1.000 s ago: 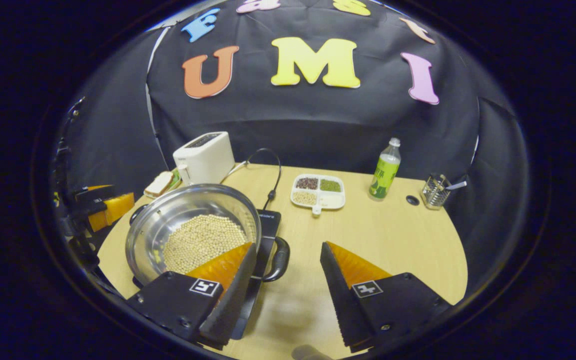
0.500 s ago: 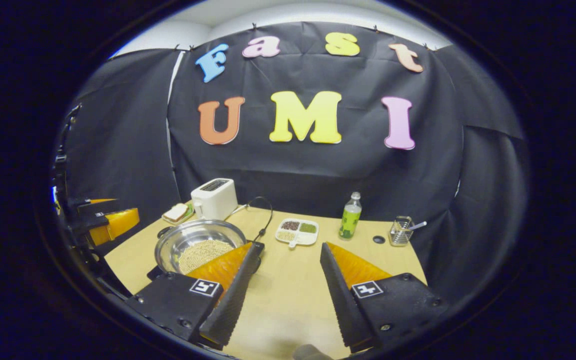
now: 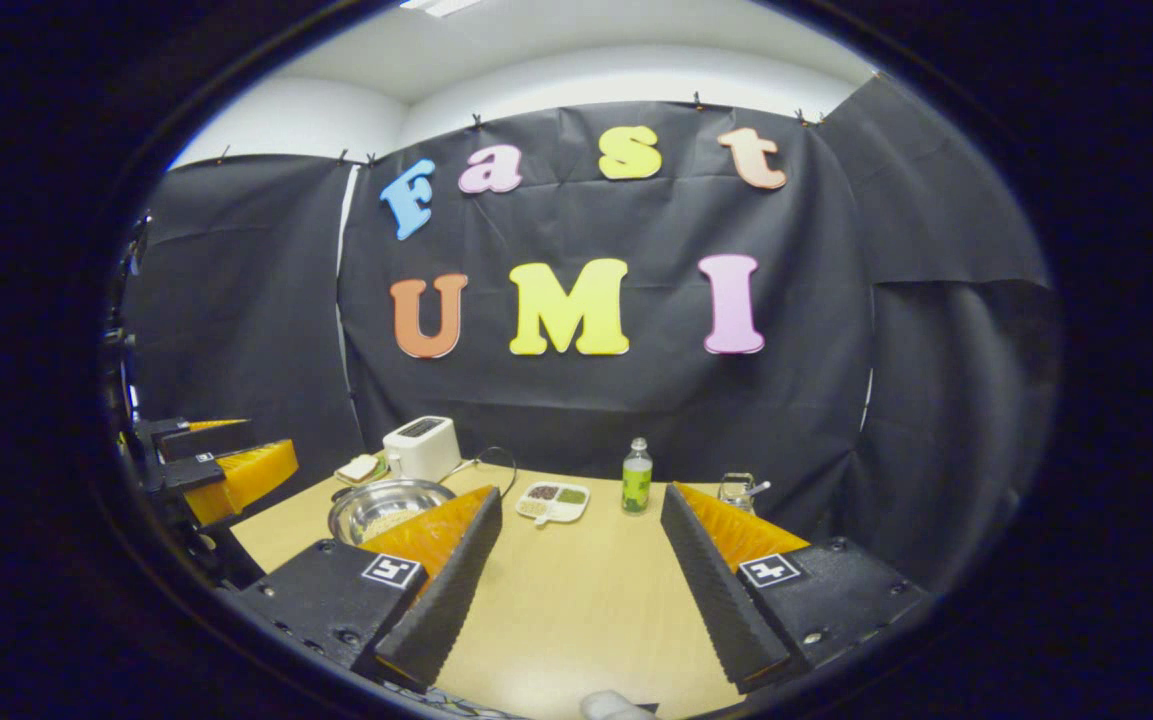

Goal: First push the handle of the pot to place it horizontally, then grasp the pot with both hands and set it on the induction cooktop.

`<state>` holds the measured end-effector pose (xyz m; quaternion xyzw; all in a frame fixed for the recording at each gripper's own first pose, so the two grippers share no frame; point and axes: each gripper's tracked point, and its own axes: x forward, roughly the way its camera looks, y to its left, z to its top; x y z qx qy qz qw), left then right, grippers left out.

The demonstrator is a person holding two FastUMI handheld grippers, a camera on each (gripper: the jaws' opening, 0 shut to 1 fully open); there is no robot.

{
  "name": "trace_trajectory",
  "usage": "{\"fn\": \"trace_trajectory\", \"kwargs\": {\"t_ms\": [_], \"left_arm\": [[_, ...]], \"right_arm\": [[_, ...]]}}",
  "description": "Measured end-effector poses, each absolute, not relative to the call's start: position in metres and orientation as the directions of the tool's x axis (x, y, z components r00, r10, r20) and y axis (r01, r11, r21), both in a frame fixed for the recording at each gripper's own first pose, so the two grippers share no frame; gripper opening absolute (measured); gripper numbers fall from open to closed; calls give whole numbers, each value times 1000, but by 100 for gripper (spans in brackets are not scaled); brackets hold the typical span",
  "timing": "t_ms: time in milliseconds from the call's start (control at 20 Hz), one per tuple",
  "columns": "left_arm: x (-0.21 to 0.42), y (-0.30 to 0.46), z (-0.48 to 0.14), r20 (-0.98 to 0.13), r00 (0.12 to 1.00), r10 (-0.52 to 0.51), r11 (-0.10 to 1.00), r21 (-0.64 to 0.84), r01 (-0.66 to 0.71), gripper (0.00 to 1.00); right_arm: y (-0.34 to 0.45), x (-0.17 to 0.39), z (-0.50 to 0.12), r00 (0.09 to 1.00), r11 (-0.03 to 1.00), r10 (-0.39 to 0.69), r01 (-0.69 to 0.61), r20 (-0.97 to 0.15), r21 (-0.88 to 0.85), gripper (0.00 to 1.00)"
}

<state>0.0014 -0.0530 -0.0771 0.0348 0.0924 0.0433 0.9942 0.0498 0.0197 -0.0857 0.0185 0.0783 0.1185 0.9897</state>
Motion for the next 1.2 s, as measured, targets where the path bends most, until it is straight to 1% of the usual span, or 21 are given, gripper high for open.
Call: {"fn": "trace_trajectory", "kwargs": {"t_ms": [50, 100, 150, 400, 650, 700, 850, 900, 950, 1000, 1050, 1200], "left_arm": [[-2, -65, -70, -171, 982, 85, 994, 76, -73, 96], [-5, -77, -61, -157, 985, 75, 995, 73, -64, 96], [-8, -87, -51, -139, 988, 72, 996, 70, -63, 96], [-32, -131, -15, -71, 996, 58, 998, 16, -57, 96], [-54, -151, 10, -8, 998, 62, 997, 48, -61, 96], [-59, -156, 11, -5, 998, 56, 997, 49, -56, 95], [-72, -164, 9, -12, 999, 47, 998, 30, -47, 95], [-75, -165, 9, -16, 999, 49, 998, 30, -48, 95], [-77, -164, 10, -14, 999, 51, 998, 35, -50, 96], [-79, -164, 11, -12, 999, 51, 998, 42, -50, 96], [-83, -165, 11, -10, 999, 51, 998, 44, -50, 95], [-88, -167, 14, -5, 999, 45, 998, 42, -45, 95]], "right_arm": [[9, 43, -80, 962, 972, 233, -227, -141, 57, 98], [-3, 36, -73, 965, 973, 228, -221, -129, 63, 100], [-14, 29, -66, 969, 974, 221, -214, -114, 69, 98], [-64, -1, -34, 983, 982, 181, -179, -35, 60, 98], [-98, -28, -28, 989, 988, 145, -145, 2, 46, 100], [-105, -33, -28, 991, 990, 133, -133, 4, 40, 98], [-125, -47, -27, 995, 995, 97, -97, 23, 26, 100], [-128, -51, -27, 996, 995, 91, -92, 23, 29, 98], [-131, -55, -28, 996, 996, 86, -86, 24, 36, 100], [-133, -57, -28, 997, 996, 81, -81, 20, 41, 100], [-133, -60, -29, 997, 996, 81, -82, 18, 44, 98], [-132, -68, -30, 996, 996, 83, -84, 22, 36, 99]]}}
